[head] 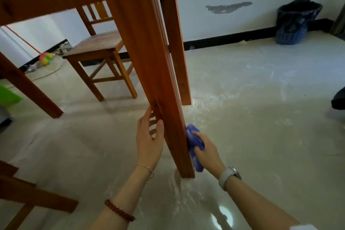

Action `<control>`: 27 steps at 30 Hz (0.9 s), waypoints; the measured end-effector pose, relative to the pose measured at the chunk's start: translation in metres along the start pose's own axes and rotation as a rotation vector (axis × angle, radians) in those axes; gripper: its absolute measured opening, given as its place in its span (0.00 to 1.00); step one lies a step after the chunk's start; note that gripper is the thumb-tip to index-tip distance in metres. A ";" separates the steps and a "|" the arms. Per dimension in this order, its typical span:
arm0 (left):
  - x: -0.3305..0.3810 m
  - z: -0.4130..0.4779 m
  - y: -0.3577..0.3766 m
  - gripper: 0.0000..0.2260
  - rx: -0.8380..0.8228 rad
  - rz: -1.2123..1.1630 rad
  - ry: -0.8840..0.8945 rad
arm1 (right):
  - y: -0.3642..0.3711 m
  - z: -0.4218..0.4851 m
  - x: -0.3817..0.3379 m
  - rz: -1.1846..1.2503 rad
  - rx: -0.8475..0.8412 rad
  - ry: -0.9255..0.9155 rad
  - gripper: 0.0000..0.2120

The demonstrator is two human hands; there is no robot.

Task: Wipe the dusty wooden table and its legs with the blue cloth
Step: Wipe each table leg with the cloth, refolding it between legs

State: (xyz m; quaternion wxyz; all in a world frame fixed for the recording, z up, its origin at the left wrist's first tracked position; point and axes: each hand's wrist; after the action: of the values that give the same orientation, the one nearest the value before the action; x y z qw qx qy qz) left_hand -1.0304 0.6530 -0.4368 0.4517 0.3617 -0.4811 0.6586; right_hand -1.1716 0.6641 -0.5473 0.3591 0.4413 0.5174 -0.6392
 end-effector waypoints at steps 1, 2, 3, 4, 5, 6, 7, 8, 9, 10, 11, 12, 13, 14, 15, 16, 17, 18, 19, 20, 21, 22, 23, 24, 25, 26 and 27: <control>-0.008 -0.002 0.003 0.17 -0.014 0.004 -0.016 | 0.002 -0.001 0.014 -0.084 -0.051 0.092 0.23; -0.015 -0.004 0.004 0.18 -0.029 0.010 -0.038 | 0.002 -0.001 0.018 -0.154 -0.058 0.152 0.23; -0.021 -0.006 0.006 0.19 -0.042 0.018 -0.059 | 0.000 0.002 0.015 -0.185 -0.011 0.165 0.23; -0.027 -0.008 0.007 0.19 -0.057 0.022 -0.075 | -0.005 0.006 0.005 -0.174 0.064 0.134 0.23; -0.032 -0.009 0.007 0.20 -0.074 0.022 -0.087 | -0.011 0.011 -0.010 -0.122 0.160 0.072 0.22; -0.036 -0.011 0.008 0.20 -0.090 0.017 -0.090 | -0.017 0.015 -0.027 -0.036 0.256 -0.019 0.22; -0.041 -0.012 0.008 0.21 -0.102 0.012 -0.085 | -0.021 0.017 -0.042 0.051 0.341 -0.153 0.22; -0.045 -0.013 0.008 0.21 -0.110 0.011 -0.077 | -0.020 0.016 -0.050 0.090 0.396 -0.287 0.21; -0.051 -0.013 0.009 0.22 -0.118 0.014 -0.068 | -0.013 0.014 -0.051 0.080 0.412 -0.391 0.20; -0.058 -0.014 0.009 0.22 -0.129 0.024 -0.062 | 0.000 0.009 -0.041 0.044 0.394 -0.439 0.20; -0.067 -0.015 0.010 0.23 -0.143 0.041 -0.061 | 0.016 0.004 -0.024 0.012 0.358 -0.425 0.21; -0.076 -0.016 0.012 0.24 -0.163 0.065 -0.060 | 0.032 -0.002 -0.001 -0.004 0.313 -0.351 0.22; -0.085 -0.018 0.014 0.26 -0.186 0.095 -0.059 | 0.044 -0.009 0.026 0.001 0.249 -0.218 0.23; -0.093 -0.020 0.016 0.27 -0.210 0.125 -0.058 | 0.052 -0.015 0.053 -0.001 0.165 -0.062 0.24; -0.098 -0.023 0.018 0.28 -0.235 0.152 -0.061 | 0.055 -0.022 0.079 -0.035 0.061 0.083 0.25; -0.103 -0.025 0.021 0.29 -0.255 0.172 -0.065 | 0.055 -0.028 0.101 -0.098 -0.031 0.191 0.25; -0.107 -0.027 0.022 0.30 -0.265 0.184 -0.070 | 0.053 -0.032 0.115 -0.167 -0.071 0.251 0.24; -0.109 -0.028 0.023 0.29 -0.267 0.188 -0.073 | 0.048 -0.034 0.119 -0.215 -0.038 0.272 0.22; -0.109 -0.029 0.023 0.29 -0.265 0.185 -0.073 | 0.041 -0.034 0.113 -0.218 0.044 0.256 0.20; -0.109 -0.029 0.023 0.28 -0.265 0.172 -0.075 | 0.033 -0.030 0.098 -0.202 0.130 0.214 0.19; -0.107 -0.029 0.024 0.27 -0.263 0.155 -0.084 | 0.023 -0.024 0.076 -0.167 0.193 0.151 0.19; -0.106 -0.029 0.025 0.27 -0.251 0.144 -0.092 | 0.012 -0.017 0.051 -0.110 0.231 0.064 0.21; -0.104 -0.030 0.027 0.27 -0.232 0.146 -0.096 | 0.002 -0.010 0.025 -0.052 0.240 -0.051 0.22; -0.102 -0.031 0.028 0.27 -0.213 0.154 -0.094 | -0.006 -0.004 -0.001 -0.004 0.236 -0.184 0.22; -0.100 -0.031 0.030 0.28 -0.197 0.159 -0.090 | -0.012 0.001 -0.025 0.021 0.239 -0.314 0.21; -0.099 -0.032 0.032 0.28 -0.188 0.158 -0.089 | -0.016 0.005 -0.044 0.032 0.256 -0.414 0.20; -0.097 -0.033 0.033 0.28 -0.182 0.153 -0.091 | -0.017 0.009 -0.056 0.041 0.281 -0.481 0.20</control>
State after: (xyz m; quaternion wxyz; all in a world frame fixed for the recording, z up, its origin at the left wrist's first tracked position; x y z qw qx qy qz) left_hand -1.0307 0.6560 -0.5445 0.4087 0.3107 -0.5852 0.6276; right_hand -1.1696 0.6590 -0.4883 0.4196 0.3329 0.3144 -0.7838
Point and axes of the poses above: each hand's wrist, its own z-axis towards the middle knuckle, its own y-axis out of the palm, x = y × z, and after that the axes turned 4 degrees about -z, right-handed
